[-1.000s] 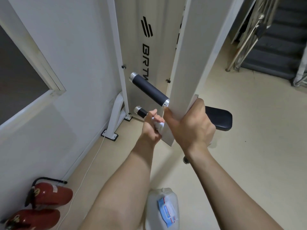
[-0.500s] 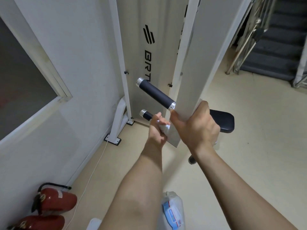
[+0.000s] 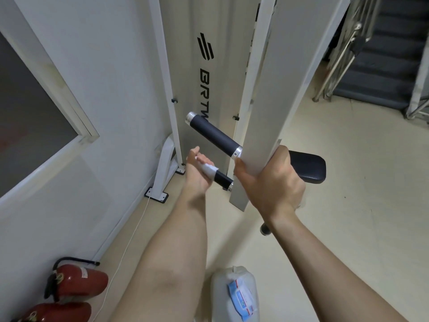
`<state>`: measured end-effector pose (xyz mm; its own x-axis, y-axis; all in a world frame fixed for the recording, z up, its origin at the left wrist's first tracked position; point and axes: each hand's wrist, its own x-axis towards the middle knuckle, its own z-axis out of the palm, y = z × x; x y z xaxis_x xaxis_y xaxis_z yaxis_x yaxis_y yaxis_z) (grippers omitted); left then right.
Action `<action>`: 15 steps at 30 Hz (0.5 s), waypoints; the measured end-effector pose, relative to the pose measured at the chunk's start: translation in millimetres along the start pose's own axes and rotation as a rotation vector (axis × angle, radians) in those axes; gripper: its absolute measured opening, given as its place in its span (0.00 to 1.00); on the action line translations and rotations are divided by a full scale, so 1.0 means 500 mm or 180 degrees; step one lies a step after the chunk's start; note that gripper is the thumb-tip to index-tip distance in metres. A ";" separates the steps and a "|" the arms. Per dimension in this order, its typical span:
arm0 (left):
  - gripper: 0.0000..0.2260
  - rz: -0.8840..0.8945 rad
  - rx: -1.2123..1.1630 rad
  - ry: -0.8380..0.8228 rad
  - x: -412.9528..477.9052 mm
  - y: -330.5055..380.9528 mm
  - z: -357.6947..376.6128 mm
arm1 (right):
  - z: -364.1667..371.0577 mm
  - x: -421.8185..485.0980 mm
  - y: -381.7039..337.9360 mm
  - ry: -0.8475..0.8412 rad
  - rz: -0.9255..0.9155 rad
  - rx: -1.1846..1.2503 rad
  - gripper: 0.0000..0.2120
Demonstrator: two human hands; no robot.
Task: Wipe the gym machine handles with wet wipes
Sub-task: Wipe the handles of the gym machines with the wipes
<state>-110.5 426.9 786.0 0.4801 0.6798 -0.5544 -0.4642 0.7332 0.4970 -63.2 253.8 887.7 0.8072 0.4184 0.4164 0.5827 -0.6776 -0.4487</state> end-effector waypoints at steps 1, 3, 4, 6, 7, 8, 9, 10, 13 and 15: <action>0.22 -0.0006 -0.0159 -0.0130 -0.004 -0.022 -0.004 | 0.001 0.002 0.003 -0.0007 0.0017 -0.0001 0.35; 0.22 -0.0164 -0.0482 -0.0404 -0.011 -0.063 -0.001 | 0.000 0.008 0.011 -0.0014 0.0037 -0.0025 0.35; 0.22 -0.0268 -0.0527 -0.0466 -0.020 -0.082 0.004 | -0.001 0.012 0.014 -0.0015 0.0041 -0.0032 0.35; 0.21 -0.0394 -0.0430 -0.0486 -0.033 -0.116 0.019 | -0.003 0.019 0.019 -0.0025 0.0063 -0.0008 0.35; 0.20 -0.0468 -0.0399 -0.0467 -0.034 -0.129 0.026 | -0.003 0.022 0.020 -0.0037 0.0080 0.0003 0.35; 0.19 -0.0523 -0.0306 -0.0427 -0.036 -0.136 0.033 | -0.004 0.025 0.023 -0.0058 0.0090 0.0003 0.35; 0.19 -0.0555 -0.0134 -0.0344 -0.033 -0.135 0.037 | -0.004 0.026 0.024 -0.0086 0.0088 -0.0003 0.35; 0.19 -0.0574 0.0055 -0.0199 -0.030 -0.128 0.041 | -0.004 0.027 0.026 -0.0111 0.0076 -0.0014 0.36; 0.20 -0.0523 0.0204 0.0377 -0.005 -0.067 0.047 | -0.002 0.024 0.025 -0.0100 0.0010 -0.0045 0.35; 0.20 -0.0359 0.0244 0.0563 0.010 -0.030 0.049 | 0.002 0.018 0.017 -0.0061 -0.0032 -0.0013 0.34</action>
<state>-83.1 420.1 792.0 0.3845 0.5844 -0.7146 -0.3537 0.8083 0.4706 -50.8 252.3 886.8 0.8031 0.4366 0.4055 0.5903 -0.6758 -0.4413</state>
